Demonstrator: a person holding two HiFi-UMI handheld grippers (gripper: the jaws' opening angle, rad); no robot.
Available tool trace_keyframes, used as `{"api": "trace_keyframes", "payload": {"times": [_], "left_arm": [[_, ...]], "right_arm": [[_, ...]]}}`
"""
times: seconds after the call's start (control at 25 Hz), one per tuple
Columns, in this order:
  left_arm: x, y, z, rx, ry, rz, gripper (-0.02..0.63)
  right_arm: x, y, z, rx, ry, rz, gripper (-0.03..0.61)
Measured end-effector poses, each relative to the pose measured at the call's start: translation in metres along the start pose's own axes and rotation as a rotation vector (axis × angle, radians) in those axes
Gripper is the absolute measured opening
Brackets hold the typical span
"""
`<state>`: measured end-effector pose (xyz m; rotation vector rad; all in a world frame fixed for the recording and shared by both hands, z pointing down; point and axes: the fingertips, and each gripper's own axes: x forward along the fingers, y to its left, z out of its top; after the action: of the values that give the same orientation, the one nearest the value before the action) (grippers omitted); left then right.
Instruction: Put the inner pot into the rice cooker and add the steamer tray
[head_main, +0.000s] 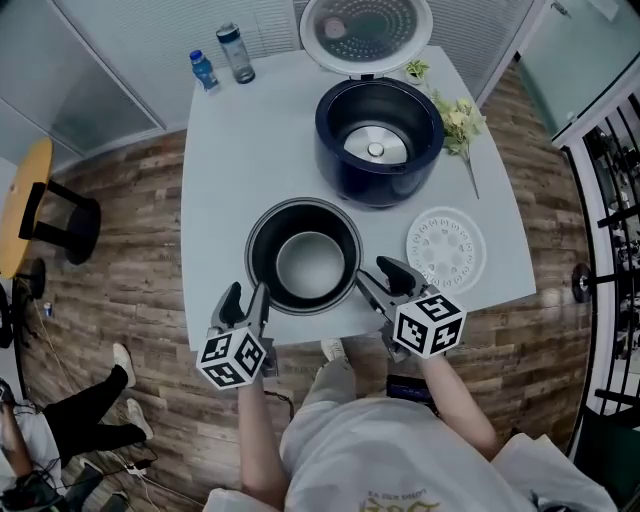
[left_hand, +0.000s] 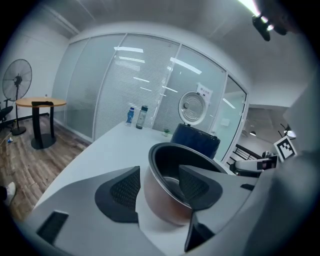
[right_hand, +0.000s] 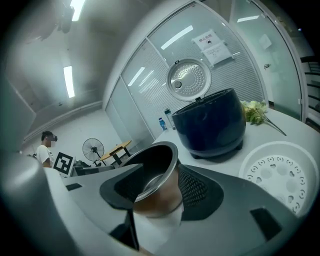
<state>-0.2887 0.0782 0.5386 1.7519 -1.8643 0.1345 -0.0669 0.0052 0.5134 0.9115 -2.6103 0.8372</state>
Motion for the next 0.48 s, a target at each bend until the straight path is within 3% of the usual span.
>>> {"api": "trace_keyframes", "payload": {"times": [0.48], "left_arm": [[0.038,0.011,-0.002,-0.049,0.054,-0.091,0.242]], "right_arm": [[0.049,-0.014,-0.007,0.064,0.060,-0.138,0.205]]}}
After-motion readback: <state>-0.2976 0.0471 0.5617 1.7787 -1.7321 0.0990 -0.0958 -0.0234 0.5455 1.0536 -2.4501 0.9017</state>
